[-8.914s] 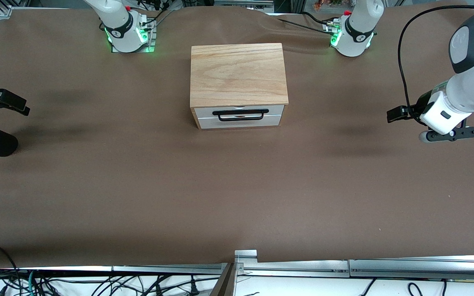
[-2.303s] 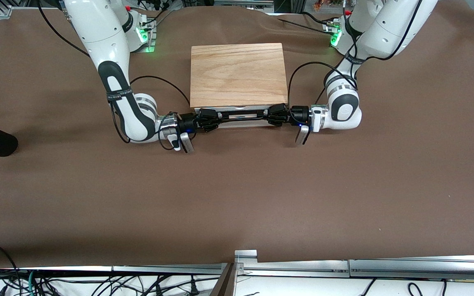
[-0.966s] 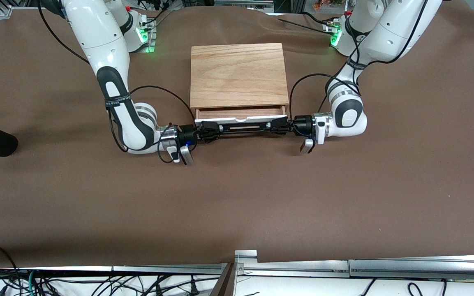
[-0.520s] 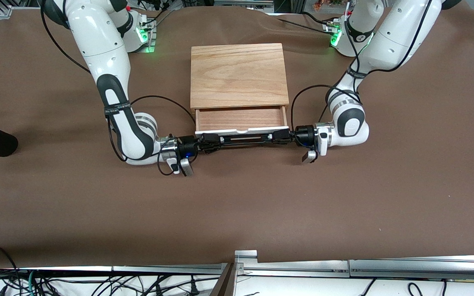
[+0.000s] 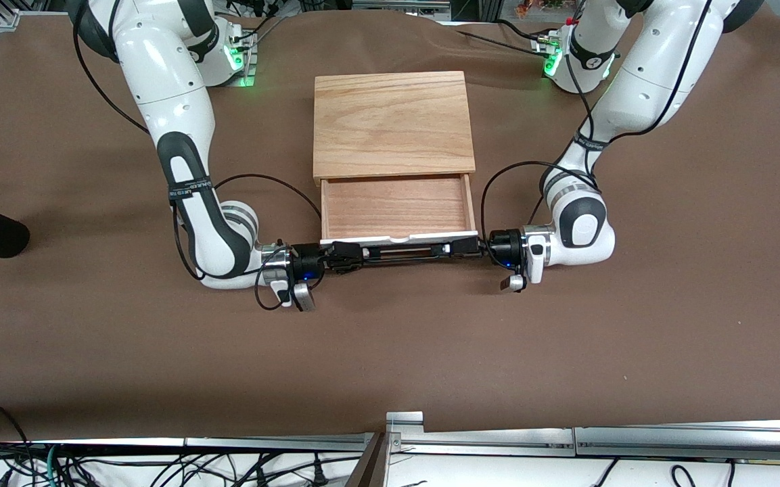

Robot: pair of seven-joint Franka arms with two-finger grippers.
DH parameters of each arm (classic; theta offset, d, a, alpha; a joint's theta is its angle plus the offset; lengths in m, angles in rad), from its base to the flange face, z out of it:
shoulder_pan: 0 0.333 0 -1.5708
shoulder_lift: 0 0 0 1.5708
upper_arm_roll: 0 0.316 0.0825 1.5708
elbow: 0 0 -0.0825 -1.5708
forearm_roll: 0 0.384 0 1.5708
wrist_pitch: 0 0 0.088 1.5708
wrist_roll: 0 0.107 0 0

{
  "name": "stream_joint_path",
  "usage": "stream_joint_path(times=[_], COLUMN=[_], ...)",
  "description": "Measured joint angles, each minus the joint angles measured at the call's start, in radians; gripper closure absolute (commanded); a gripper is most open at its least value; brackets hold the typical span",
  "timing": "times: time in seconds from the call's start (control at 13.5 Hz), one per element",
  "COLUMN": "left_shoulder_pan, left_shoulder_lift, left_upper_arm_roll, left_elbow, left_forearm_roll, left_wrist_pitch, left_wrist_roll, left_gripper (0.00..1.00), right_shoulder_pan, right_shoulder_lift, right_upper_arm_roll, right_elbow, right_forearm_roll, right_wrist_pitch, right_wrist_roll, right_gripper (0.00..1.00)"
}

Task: Pull top drawer with both arms simultaneously
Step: 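Pull the drawer handle outward with both grippers together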

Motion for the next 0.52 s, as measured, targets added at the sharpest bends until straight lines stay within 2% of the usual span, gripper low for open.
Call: stream_joint_path(times=[0.3, 0.37, 0.45, 0.52], left_shoulder_pan=[-0.027, -0.036, -0.040, -0.043], left_shoulder_lift=[0.045, 0.058, 0.067, 0.072], left_upper_arm_roll=[0.035, 0.045, 0.052, 0.055], left_elbow=[0.077, 0.097, 0.110, 0.116], left_forearm_roll=[0.012, 0.013, 0.013, 0.014], left_wrist_pitch=[-0.016, -0.025, -0.031, -0.034], left_wrist_roll=[-0.041, -0.048, -0.054, -0.058], left_gripper=[1.00, 1.00, 1.00, 1.00], right_shoulder_pan=[-0.004, -0.005, -0.005, -0.005], right_shoulder_lift=[0.018, 0.020, 0.020, 0.020], right_upper_arm_roll=[-0.003, -0.004, -0.004, -0.004], right_elbow=[0.035, 0.039, 0.040, 0.040], right_forearm_roll=[0.000, 0.000, 0.000, 0.000], right_wrist_pitch=[0.022, 0.027, 0.031, 0.034], right_wrist_roll=[0.025, 0.029, 0.030, 0.032], right_gripper=[1.00, 0.97, 0.78, 0.47])
